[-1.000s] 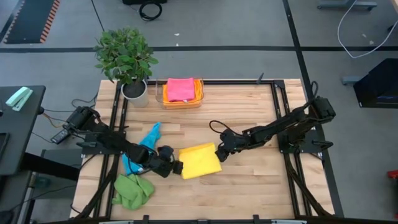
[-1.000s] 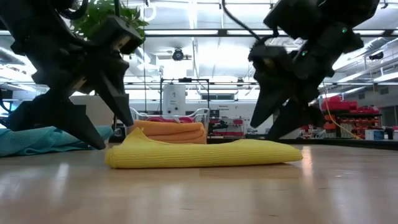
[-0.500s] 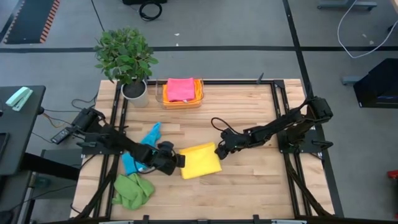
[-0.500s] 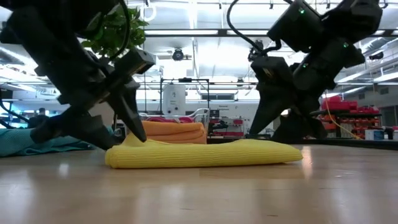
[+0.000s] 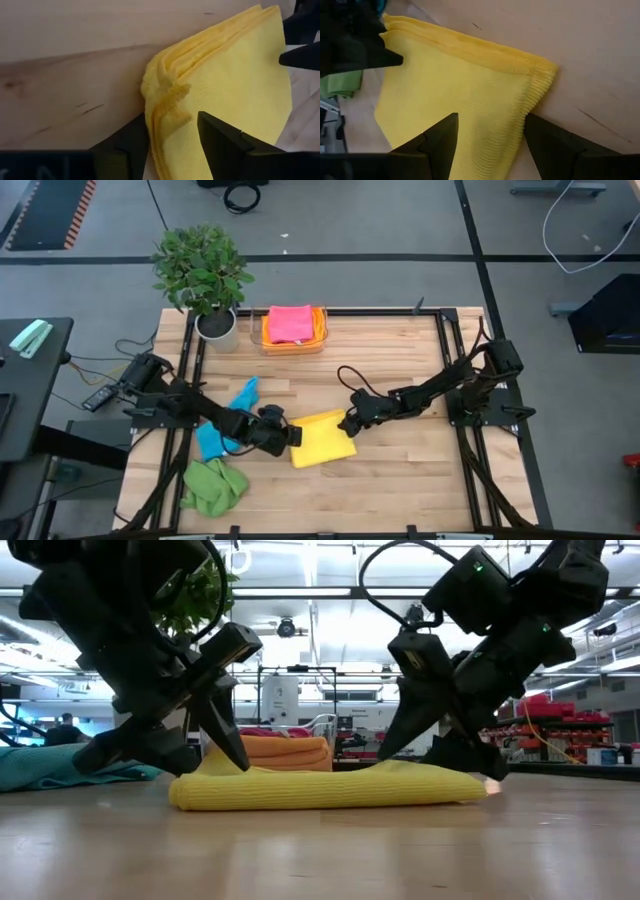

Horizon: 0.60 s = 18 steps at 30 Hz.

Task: Fold microfiber towels
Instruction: Stack the folded yellow microfiber cloth on top of the pink microfiber cloths in the transparent bin

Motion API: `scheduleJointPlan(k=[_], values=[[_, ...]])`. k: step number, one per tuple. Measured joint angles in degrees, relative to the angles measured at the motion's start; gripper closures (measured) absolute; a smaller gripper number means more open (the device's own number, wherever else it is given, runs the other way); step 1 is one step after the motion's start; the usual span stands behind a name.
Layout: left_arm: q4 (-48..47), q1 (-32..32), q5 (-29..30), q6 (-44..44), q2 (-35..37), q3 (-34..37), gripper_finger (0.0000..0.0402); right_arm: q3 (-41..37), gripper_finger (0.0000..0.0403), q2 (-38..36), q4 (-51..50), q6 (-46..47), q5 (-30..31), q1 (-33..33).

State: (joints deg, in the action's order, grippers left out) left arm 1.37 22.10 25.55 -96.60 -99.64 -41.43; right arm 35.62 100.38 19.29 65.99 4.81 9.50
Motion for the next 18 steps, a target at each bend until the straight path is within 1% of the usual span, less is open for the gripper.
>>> scheduleJointPlan(k=[3,5,8,12,14,16,18], values=[[0.5,-0.6,-0.1,2.2,-0.1,0.0,0.0245,0.0,0.0187,-0.5,-0.5,-1.2,0.3,0.0],[0.6,-1.2,-0.4,2.8,-0.1,0.1,0.0266,0.2,0.0217,-0.5,-0.8,-1.4,0.6,0.0],[0.5,-1.9,-0.4,3.4,-0.1,0.1,0.0311,0.2,0.0284,-0.5,-1.6,-1.4,2.1,0.3],[0.7,-2.6,0.1,6.9,-0.4,0.1,0.038,0.1,0.0378,-0.3,-1.8,-3.4,6.8,1.7],[1.4,-2.7,1.2,8.0,-1.0,0.1,0.0389,0.1,0.0392,-0.3,-1.8,-4.3,9.0,2.5],[1.7,-2.7,1.9,10.2,-1.0,0.1,0.0386,0.1,0.0392,-0.2,-1.6,-5.3,10.4,2.8],[2.3,-2.7,2.7,12.0,-0.9,0.2,0.0389,0.0,0.0393,-1.0,-1.9,-6.2,10.4,2.8]])
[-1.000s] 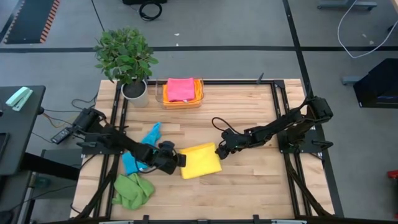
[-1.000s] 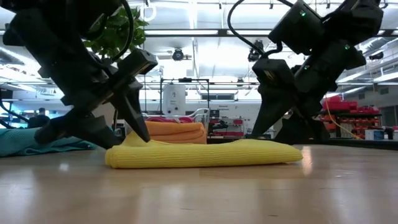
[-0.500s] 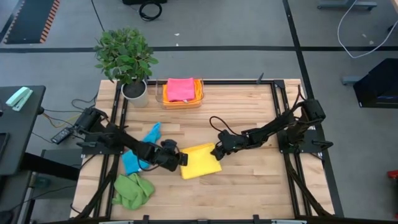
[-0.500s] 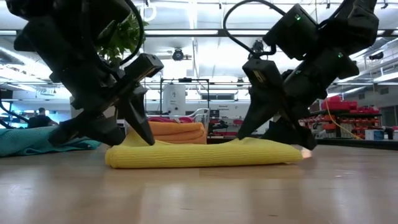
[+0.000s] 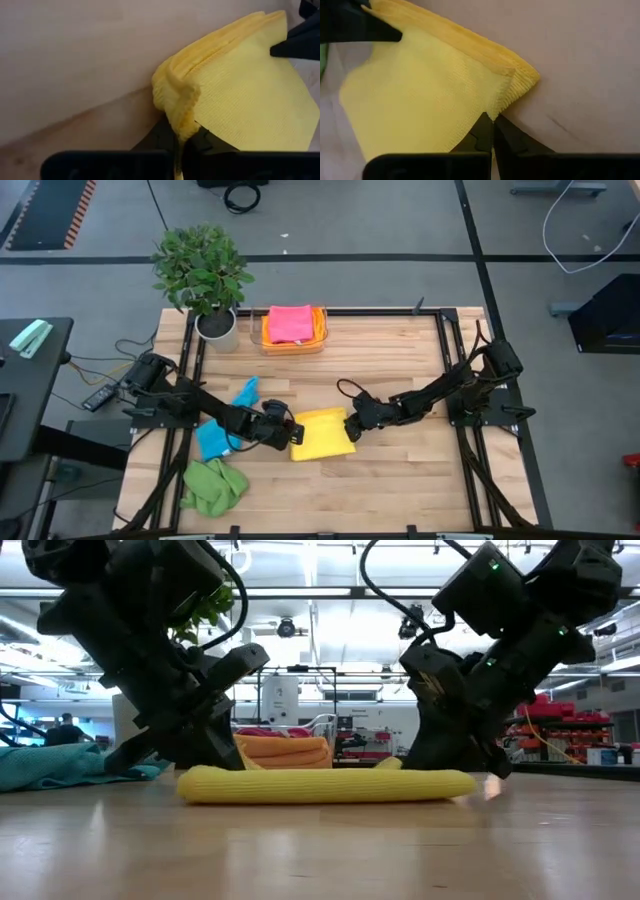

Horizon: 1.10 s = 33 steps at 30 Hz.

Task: Fold microfiber towels
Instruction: Stack the folded yellow microfiber cloth on top of the pink microfiber cloths in the transparent bin

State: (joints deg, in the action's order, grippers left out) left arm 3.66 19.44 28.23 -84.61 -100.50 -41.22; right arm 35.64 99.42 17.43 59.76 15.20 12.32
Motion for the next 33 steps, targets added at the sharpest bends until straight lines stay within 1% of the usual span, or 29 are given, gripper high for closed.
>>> scheduleJointPlan(k=[6,11,15,17,19,22,24,25,28,29,31,33], values=[[0.8,-0.2,1.1,5.5,3.8,0.2,0.0392,1.8,0.0398,-4.6,0.6,-4.0,1.7,-1.4],[0.7,-1.0,2.0,7.9,6.5,0.1,0.0392,3.8,0.0398,-8.5,-3.2,-7.4,2.3,-3.3],[0.1,-2.3,2.6,10.3,8.8,0.1,0.0392,4.5,0.0399,-10.0,-4.7,-9.2,2.3,-4.7],[-1.7,-2.8,3.1,11.3,10.8,0.1,0.0392,4.8,0.04,-10.6,-4.6,-9.7,2.1,-5.4],[-1.2,-3.5,3.6,13.2,12.6,0.0,0.0392,5.0,0.04,-11.5,-4.6,-10.6,1.7,-6.1],[-2.7,-4.7,5.1,16.3,17.1,0.0,0.0392,6.6,0.04,-12.6,-4.6,-12.4,1.6,-7.6],[-4.0,-6.2,5.9,18.0,20.3,-0.1,0.0392,8.7,0.04,-13.4,-4.9,-14.1,1.6,-9.1],[-6.2,-6.9,6.2,19.1,22.5,0.0,0.0392,10.0,0.04,-13.6,-5.1,-14.7,1.5,-10.1],[-10.6,-10.8,6.4,22.7,27.5,-0.2,0.0392,14.8,0.04,-13.5,-10.4,-17.6,0.2,-14.2],[-13.7,-12.2,6.6,24.0,29.3,0.1,0.0392,16.6,0.04,-13.0,-11.7,-18.8,0.0,-15.6],[-14.4,-15.8,6.5,26.9,31.4,-0.2,0.0392,20.0,0.04,-12.4,-14.5,-21.3,-1.6,-18.8],[-17.7,-19.9,6.1,30.3,33.8,0.1,0.0392,23.6,0.04,-10.6,-14.9,-23.2,-2.7,-21.8]])
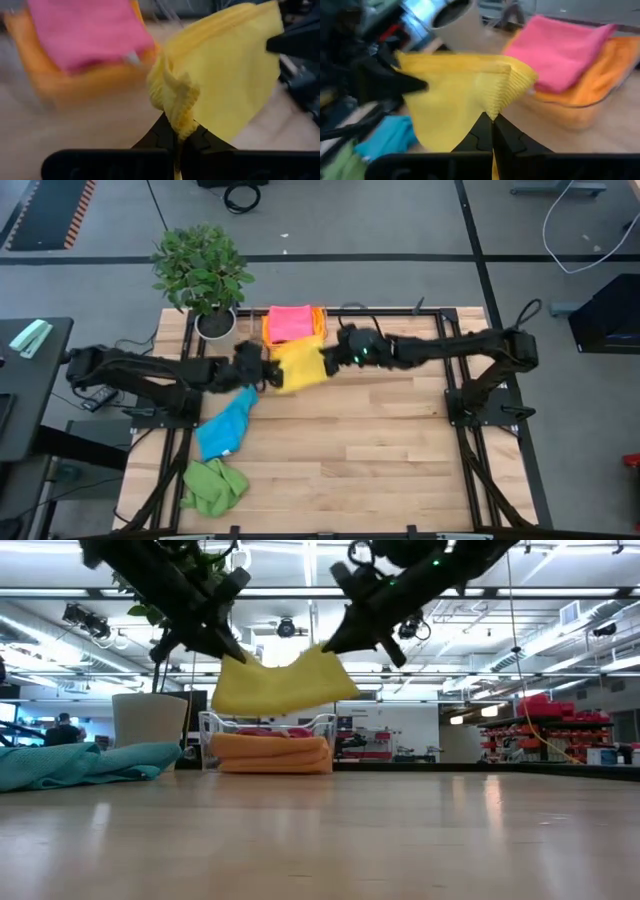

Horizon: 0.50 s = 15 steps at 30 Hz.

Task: Fold microfiber towels
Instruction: Stack the folded yellow microfiber cloth on top of the pink microfiber cloths in the transparent bin

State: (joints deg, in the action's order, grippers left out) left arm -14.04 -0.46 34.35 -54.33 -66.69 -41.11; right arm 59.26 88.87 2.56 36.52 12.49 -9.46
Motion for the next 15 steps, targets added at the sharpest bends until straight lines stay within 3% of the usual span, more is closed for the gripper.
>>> scheduleJointPlan(k=[8,15], values=[[1.5,-22.2,-12.3,15.5,1.9,0.0,0.0392,11.5,0.04,9.2,-3.1,-3.7,-6.2,-11.1],[9.0,-37.7,-25.1,25.5,-2.7,-0.1,0.0392,20.7,0.04,19.0,-3.8,-5.2,-10.3,-16.3]])
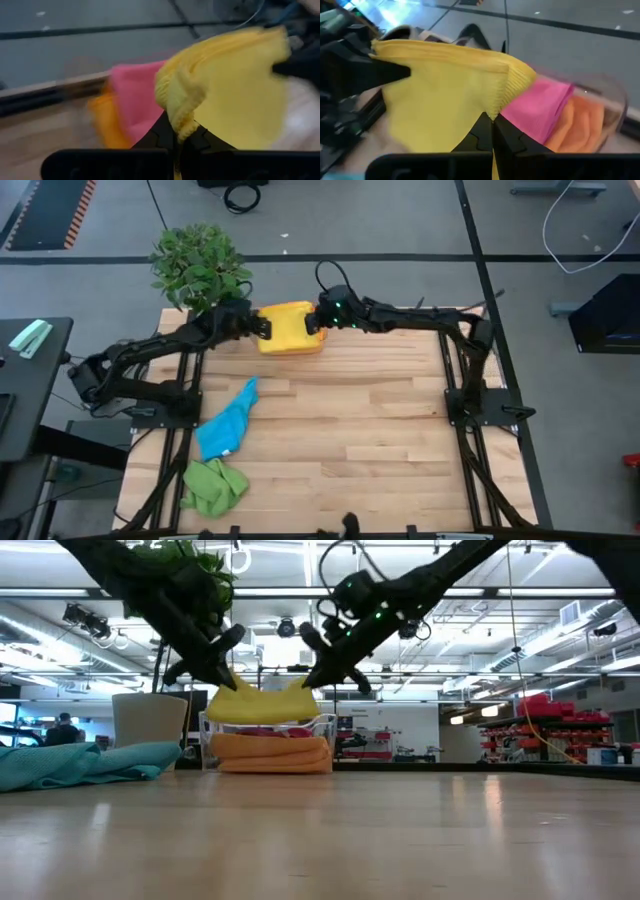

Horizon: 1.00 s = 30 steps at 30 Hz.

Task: Fold microfiber towels
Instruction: Stack the folded yellow microfiber cloth on top of the pink microfiber cloths in the transparent bin

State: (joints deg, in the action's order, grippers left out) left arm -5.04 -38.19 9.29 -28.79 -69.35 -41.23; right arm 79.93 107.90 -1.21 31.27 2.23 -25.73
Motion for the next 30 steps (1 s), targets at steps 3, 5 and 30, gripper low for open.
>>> scheduleJointPlan(k=[3,5,30], values=[[2.6,-3.6,-3.7,2.6,-2.5,-0.1,0.0392,3.3,0.04,2.9,-1.3,-0.9,-0.6,-1.3],[3.4,-5.2,-5.2,4.0,-3.9,-0.2,0.0392,5.3,0.04,4.1,-2.2,-1.3,-0.5,-2.0],[-14.9,-6.3,-5.2,10.4,-15.9,-16.9,0.0261,6.3,0.0265,5.4,-9.0,-2.4,-1.5,-4.9]])
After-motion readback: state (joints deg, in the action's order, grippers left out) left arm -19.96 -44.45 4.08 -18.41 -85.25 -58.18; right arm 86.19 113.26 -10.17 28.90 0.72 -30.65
